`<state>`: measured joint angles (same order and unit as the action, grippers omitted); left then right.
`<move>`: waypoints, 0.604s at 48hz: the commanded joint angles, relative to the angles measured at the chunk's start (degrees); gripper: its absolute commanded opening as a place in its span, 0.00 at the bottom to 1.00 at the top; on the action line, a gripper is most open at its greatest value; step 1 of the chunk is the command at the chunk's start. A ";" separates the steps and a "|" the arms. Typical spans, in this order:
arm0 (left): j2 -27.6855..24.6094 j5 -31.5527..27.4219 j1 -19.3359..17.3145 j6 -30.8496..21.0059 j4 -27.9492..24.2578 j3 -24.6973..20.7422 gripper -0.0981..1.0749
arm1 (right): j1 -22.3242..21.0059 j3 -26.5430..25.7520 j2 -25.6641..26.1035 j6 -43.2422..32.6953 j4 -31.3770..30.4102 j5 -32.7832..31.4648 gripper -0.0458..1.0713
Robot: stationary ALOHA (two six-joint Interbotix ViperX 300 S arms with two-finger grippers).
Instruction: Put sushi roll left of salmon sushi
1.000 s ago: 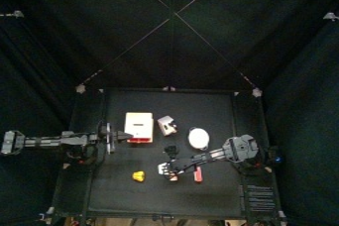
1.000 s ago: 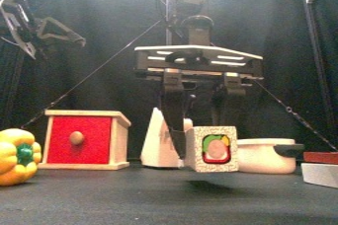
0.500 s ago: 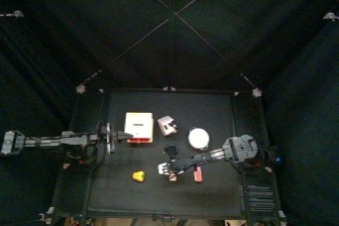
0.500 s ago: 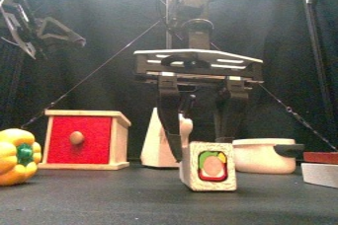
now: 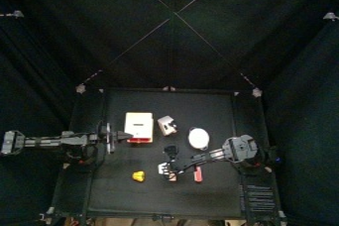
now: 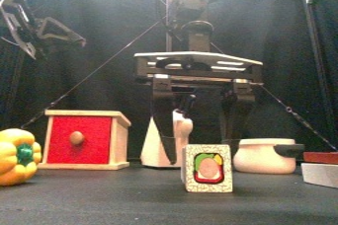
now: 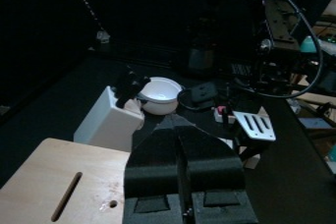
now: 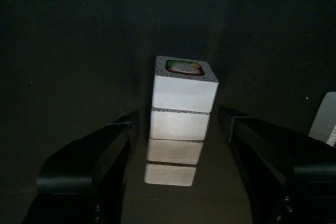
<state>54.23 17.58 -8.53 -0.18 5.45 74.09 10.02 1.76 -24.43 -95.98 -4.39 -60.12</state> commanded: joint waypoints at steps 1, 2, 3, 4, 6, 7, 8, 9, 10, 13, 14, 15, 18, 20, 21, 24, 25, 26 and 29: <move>-0.26 0.26 -0.09 -0.09 0.00 -0.70 0.06 | 0.09 -1.14 2.20 -0.09 -0.26 -0.44 0.89; -0.26 0.26 0.00 -0.09 0.00 -0.62 0.06 | 0.09 -1.14 2.20 -0.18 -0.26 -0.62 0.89; -0.26 0.26 -0.09 -0.18 0.00 -0.62 0.06 | 0.09 -1.23 2.20 -0.09 -0.26 -0.70 0.89; -0.26 0.26 -0.09 -0.18 0.00 -0.70 0.06 | 0.09 -1.23 2.20 -0.09 -0.26 -0.79 0.89; -0.26 0.26 -0.09 -0.09 0.00 -0.62 0.06 | 0.09 -1.41 2.20 -0.09 -0.26 -0.97 0.89; -0.26 0.26 -0.09 -0.09 0.00 -0.70 0.06 | 0.09 -1.41 2.20 -0.09 -0.26 -1.05 0.89; -0.26 0.26 -0.09 -0.09 0.00 -0.70 0.06 | 0.09 -1.49 2.20 -0.09 -0.26 -1.14 0.89; -0.26 0.26 -0.09 -0.09 0.00 -0.70 0.06 | 0.18 -1.58 2.29 -0.09 -0.26 -1.23 0.89; -0.26 0.26 0.00 -0.09 0.00 -0.62 0.06 | 0.18 -1.58 2.20 0.00 -0.26 -1.32 0.89; -0.18 0.44 0.26 0.00 -0.09 -0.70 0.06 | 0.26 -1.58 2.20 0.00 -0.26 -1.41 0.89; -0.18 0.53 0.35 0.00 -0.09 -0.62 0.06 | 0.26 -1.58 2.20 0.00 -0.35 -1.41 0.89; -0.18 0.62 0.35 0.00 -0.09 -0.70 0.06 | 0.26 -1.58 2.29 0.00 -0.35 -1.41 0.89; -0.18 0.70 0.62 0.09 -0.09 -0.88 0.06 | 0.26 -1.58 2.20 0.00 -0.26 -1.58 0.89; -0.18 0.70 0.62 0.09 -0.18 -0.79 0.06 | 0.26 -1.58 2.29 0.00 -0.26 -1.85 0.89; -0.18 0.70 0.62 0.09 -0.18 -0.79 0.06 | 0.26 -1.58 2.29 0.00 -0.26 -2.02 0.89; -0.18 0.70 0.62 0.09 -0.09 -0.62 0.06 | 0.26 -1.58 2.46 0.00 -0.35 -2.46 0.89; -0.18 0.70 0.62 0.09 -0.09 -0.70 0.06 | 0.26 -1.58 2.55 0.00 -0.35 -2.55 0.89; -0.18 0.70 0.53 0.18 -0.09 -0.62 0.06 | 0.35 -1.58 2.55 0.00 -0.44 -2.72 0.89; -0.18 0.70 0.62 0.18 -0.18 -0.70 0.06 | 0.62 -1.58 3.08 0.00 -0.97 -3.25 0.89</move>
